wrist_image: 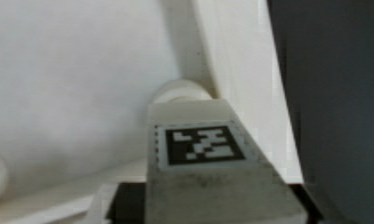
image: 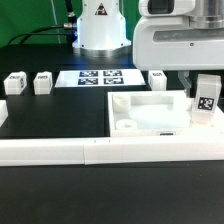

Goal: Assemble square table

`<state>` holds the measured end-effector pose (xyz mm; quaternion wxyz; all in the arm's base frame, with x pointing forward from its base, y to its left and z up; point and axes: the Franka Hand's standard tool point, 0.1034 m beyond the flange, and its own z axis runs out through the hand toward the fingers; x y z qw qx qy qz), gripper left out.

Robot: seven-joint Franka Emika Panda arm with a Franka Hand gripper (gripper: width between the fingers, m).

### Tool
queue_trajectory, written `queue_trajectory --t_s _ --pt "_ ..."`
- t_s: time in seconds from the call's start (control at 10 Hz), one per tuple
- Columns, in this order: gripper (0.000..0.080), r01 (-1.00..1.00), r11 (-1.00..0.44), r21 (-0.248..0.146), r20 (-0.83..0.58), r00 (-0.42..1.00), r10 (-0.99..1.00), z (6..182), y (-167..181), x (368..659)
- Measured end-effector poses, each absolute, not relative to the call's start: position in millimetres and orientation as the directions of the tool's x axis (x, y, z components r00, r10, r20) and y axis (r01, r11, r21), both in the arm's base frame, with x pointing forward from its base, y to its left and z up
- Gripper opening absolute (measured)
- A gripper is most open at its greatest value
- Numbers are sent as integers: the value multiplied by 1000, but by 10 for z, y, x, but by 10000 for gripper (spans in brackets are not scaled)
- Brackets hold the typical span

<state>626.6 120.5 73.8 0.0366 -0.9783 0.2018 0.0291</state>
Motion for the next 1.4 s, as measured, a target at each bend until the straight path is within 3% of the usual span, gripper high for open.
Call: queue_trajectory --t_s 0.1,0.2,0.7,0.9,1.1,1.2,1.3,1.4 --pt "297 -526 -849 -42 -72 849 -523 738 1204 6270" --pt "297 -623 -780 -55 -62 782 -620 736 1188 6302" --pt "297 -802 -596 -45 -79 597 -798 732 1197 6301" --pt "297 -956 -279 -87 -106 288 -952 718 1253 6291" --pt "297 -982 -159 -106 -141 174 -975 714 1264 6291" --pt "370 -988 -117 -99 -152 131 -980 710 1292 6284" --pt "370 -981 -164 -106 -149 179 -972 706 1297 6281" --pt "552 -973 -199 -114 -147 215 -965 707 1285 6287"
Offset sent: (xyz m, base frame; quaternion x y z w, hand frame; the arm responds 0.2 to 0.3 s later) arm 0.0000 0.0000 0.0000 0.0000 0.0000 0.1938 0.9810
